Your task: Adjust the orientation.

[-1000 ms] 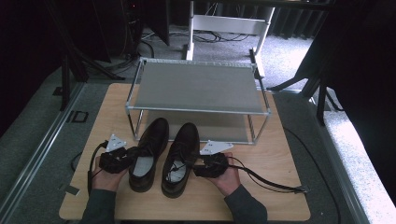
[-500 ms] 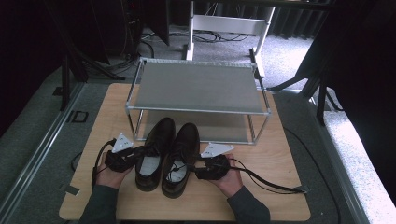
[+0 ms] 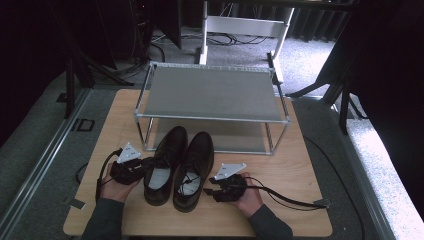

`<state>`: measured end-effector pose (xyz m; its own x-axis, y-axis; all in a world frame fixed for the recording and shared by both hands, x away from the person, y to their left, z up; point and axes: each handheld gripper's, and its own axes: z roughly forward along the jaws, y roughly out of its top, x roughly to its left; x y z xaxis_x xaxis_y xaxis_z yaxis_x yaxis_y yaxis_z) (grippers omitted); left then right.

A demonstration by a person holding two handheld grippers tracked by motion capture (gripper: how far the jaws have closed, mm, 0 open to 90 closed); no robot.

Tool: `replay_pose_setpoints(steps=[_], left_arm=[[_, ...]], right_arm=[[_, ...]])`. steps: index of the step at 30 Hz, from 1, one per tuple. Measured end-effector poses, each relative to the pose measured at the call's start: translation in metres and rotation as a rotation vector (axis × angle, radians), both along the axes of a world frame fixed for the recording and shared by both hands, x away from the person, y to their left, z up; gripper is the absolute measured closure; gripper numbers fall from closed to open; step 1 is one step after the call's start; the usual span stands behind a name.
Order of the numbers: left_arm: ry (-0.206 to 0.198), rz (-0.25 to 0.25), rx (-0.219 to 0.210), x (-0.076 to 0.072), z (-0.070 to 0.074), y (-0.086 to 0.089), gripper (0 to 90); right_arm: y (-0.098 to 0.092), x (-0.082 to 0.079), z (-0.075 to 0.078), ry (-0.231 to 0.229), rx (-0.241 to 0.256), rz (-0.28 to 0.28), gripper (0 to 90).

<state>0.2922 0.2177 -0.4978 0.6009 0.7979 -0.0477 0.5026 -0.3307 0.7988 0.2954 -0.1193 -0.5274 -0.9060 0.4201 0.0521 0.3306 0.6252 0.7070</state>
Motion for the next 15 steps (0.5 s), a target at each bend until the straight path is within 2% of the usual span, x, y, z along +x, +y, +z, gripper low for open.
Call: replay_pose_setpoints(steps=[2,6,10,15], left_arm=[[0.002,-0.005,-0.008,0.001,0.0,0.001,79.6],[0.005,-0.02,-0.021,0.002,-0.001,0.003,79.6],[-0.001,-0.007,-0.017,0.002,-0.001,0.005,79.4],[0.017,0.002,-0.039,0.003,0.0,0.007,75.8]], right_arm=[[0.004,0.0,-0.005,0.037,0.039,0.027,59.9],[0.009,0.0,-0.007,0.069,0.087,0.038,62.8],[0.023,-0.007,-0.004,0.022,0.057,0.047,62.8],[0.027,-0.009,-0.005,0.019,0.053,0.052,62.8]])
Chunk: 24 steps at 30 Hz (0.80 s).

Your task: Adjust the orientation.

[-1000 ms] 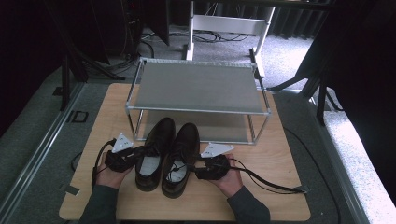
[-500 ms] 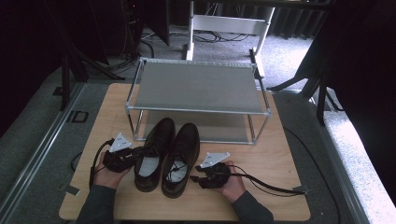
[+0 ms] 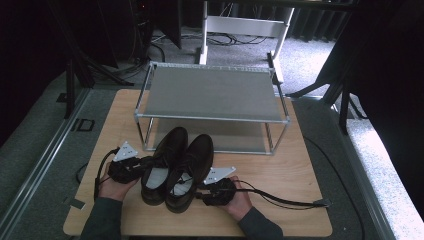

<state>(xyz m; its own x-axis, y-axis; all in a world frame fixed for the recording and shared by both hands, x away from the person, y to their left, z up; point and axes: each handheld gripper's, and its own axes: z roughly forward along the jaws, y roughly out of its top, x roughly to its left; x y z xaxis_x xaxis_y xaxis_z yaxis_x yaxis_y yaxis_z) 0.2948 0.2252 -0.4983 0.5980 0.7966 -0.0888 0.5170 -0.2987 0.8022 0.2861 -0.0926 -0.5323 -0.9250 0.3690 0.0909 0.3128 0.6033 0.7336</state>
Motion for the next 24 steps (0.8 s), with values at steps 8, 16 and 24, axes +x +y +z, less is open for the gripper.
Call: replay_pose_setpoints(steps=[8,16,24], left_arm=[[0.008,0.114,-0.032,-0.013,0.007,0.002,55.6],[-0.025,0.183,-0.112,-0.027,0.028,0.008,51.2],[-0.026,0.188,-0.089,-0.039,0.037,-0.004,48.9]], right_arm=[[-0.002,-0.006,0.0,-0.048,-0.048,0.008,52.8],[-0.052,0.002,0.015,-0.093,-0.05,-0.136,49.3],[-0.099,0.012,0.019,-0.121,-0.06,-0.3,44.6]])
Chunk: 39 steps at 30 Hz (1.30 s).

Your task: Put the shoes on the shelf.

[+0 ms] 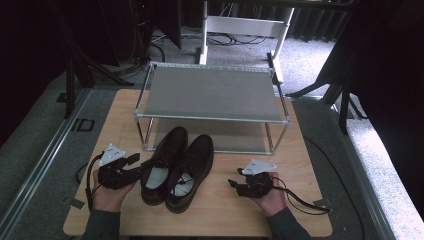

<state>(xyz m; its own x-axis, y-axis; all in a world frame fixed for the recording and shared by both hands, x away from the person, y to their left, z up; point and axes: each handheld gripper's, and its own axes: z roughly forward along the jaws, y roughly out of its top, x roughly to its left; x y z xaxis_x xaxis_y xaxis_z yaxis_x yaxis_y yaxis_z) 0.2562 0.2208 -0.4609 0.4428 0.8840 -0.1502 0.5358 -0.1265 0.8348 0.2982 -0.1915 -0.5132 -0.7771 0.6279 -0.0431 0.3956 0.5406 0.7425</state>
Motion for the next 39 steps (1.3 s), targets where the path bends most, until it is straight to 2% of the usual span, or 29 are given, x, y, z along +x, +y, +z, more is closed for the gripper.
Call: replay_pose_setpoints(steps=[6,10,19,26,27,36,39], left_arm=[[0.018,-0.002,0.026,-0.005,0.001,-0.013,47.4],[0.036,-0.012,0.041,-0.006,0.0,-0.019,49.0],[0.078,-0.021,0.078,-0.008,-0.004,-0.034,47.7],[0.098,-0.041,0.102,-0.01,-0.006,-0.043,44.8],[0.111,-0.05,0.109,-0.01,-0.007,-0.046,44.8],[0.151,-0.064,0.118,-0.011,-0.009,-0.06,44.1],[0.169,-0.064,0.133,-0.01,-0.012,-0.065,42.1]], right_arm=[[-0.023,0.005,0.001,0.007,0.019,-0.073,43.9],[-0.031,0.005,0.0,0.009,0.021,-0.096,43.8],[-0.036,0.004,-0.001,0.013,0.015,-0.113,43.8],[-0.037,0.005,-0.002,0.015,0.018,-0.117,43.6],[-0.036,0.005,-0.002,0.015,0.018,-0.117,43.6],[-0.038,0.005,-0.003,0.017,0.016,-0.119,43.5],[-0.038,0.005,-0.003,0.016,0.016,-0.119,43.5]])
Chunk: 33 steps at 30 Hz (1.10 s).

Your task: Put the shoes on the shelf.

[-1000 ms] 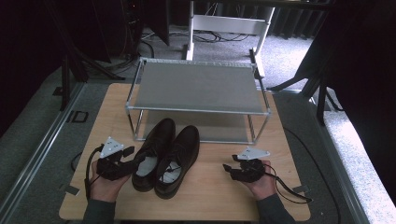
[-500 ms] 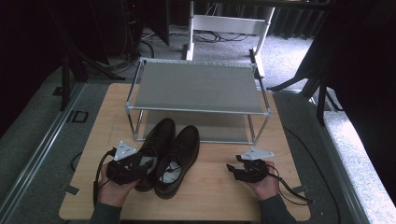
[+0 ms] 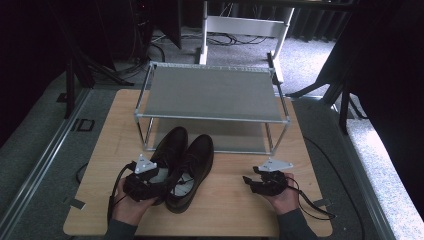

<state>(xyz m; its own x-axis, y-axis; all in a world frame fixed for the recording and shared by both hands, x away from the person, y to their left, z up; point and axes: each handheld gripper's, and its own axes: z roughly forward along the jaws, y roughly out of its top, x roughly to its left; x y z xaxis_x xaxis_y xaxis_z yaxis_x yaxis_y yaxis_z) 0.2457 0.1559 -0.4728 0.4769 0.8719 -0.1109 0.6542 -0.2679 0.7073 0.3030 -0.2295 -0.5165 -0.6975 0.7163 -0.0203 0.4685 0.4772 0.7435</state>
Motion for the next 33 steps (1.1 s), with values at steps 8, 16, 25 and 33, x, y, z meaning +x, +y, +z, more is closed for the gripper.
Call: replay_pose_setpoints(steps=[8,16,25,33], left_arm=[[0.059,0.032,0.062,0.005,-0.006,-0.011,42.4],[0.104,0.036,0.104,0.007,-0.003,-0.017,50.9],[0.217,0.044,0.125,0.018,-0.001,-0.021,51.1],[0.309,0.023,0.194,0.03,0.001,-0.027,50.5]], right_arm=[[0.001,-0.001,-0.001,-0.003,-0.006,-0.001,43.2],[0.0,-0.001,-0.001,-0.003,-0.004,-0.001,43.0],[0.002,-0.002,-0.003,0.001,-0.006,0.003,42.9],[0.002,-0.002,-0.004,0.003,-0.007,0.006,42.7]])
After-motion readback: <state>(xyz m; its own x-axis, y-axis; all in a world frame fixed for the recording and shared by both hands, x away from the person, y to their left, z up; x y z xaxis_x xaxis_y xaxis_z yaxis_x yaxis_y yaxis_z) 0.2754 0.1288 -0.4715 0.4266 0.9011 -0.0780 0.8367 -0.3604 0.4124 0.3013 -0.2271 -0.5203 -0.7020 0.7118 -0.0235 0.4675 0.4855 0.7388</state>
